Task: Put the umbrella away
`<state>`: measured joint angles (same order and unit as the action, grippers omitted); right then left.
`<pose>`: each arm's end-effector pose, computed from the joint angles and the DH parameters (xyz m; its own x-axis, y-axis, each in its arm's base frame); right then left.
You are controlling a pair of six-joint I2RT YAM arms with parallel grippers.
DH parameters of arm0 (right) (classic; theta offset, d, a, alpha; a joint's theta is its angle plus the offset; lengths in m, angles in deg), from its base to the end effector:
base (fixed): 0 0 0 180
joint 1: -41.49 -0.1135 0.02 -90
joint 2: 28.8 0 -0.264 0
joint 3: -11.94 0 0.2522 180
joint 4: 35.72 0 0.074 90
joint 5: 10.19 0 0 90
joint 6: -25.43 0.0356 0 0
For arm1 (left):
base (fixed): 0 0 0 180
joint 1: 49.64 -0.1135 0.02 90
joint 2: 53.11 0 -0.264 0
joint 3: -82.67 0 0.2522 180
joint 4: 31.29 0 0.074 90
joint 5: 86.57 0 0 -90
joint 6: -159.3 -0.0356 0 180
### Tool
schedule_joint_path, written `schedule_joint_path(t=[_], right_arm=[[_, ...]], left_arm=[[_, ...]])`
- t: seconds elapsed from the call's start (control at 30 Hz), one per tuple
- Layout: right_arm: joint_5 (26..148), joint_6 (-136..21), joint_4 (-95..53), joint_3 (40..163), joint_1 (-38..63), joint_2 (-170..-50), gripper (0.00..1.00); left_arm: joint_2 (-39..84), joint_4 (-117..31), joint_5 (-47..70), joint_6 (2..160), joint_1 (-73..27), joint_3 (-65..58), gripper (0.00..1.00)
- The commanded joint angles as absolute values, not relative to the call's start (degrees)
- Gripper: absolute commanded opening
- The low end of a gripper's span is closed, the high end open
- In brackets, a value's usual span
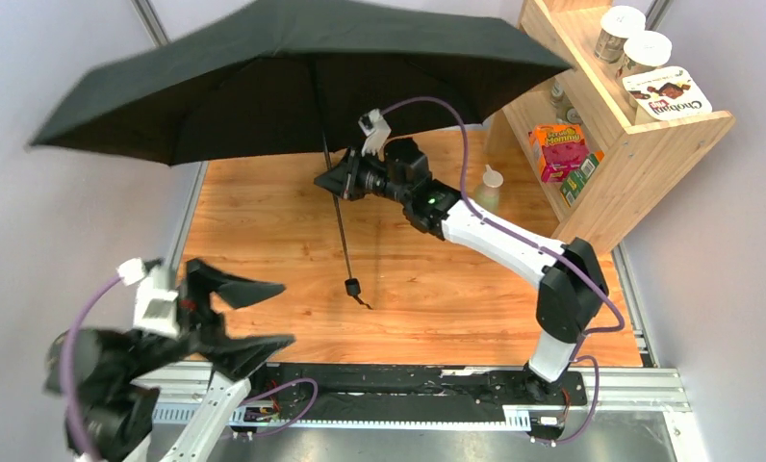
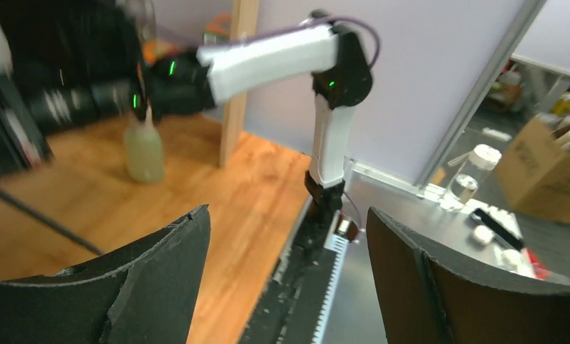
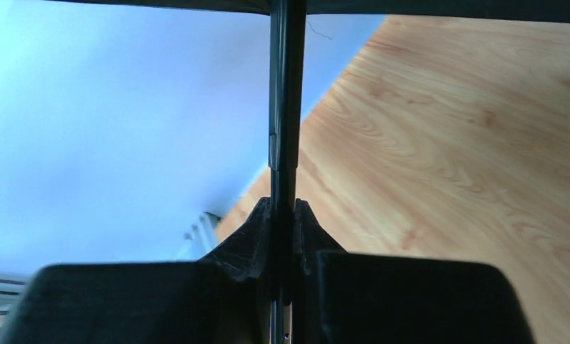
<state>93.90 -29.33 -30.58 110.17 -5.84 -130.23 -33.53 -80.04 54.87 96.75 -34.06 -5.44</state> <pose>0.2861 0.3231 0.3424 -0.5860 0.1900 -0.7877 -0.6591 0.4538 0.5997 -0.0517 -0.0145 0.4692 -0.1146 -0.2663 -0.9570 0.9278 0.3156 -0.1989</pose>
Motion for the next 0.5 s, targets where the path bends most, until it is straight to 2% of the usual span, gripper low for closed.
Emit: schedule_joint_path(t=[0.0,0.13,0.27,0.37,0.47], right_arm=[[98.0,-21.6,-27.5,118.9,-6.3,-124.7,0.0],[101.6,-18.0,-31.0,119.8,-6.1,-124.2,0.0],[107.3,-10.8,-42.7,117.5,-5.9,-124.4,0.0],[111.8,-4.0,-51.9,115.9,-5.6,-125.6,0.0],[112.6,1.9,-61.7,112.0,-5.6,-125.0,0.0]], left_arm=[[-33.7,-72.2,54.3,106.4,-34.5,4.5,0.86],[-29.1,-76.1,44.9,108.6,-34.4,9.3,0.85],[-24.5,-69.9,44.3,114.1,-34.4,14.1,0.82],[-23.2,-61.9,43.7,119.4,-34.4,17.3,0.86],[-22.3,-63.3,41.1,118.2,-34.5,17.0,0.88]])
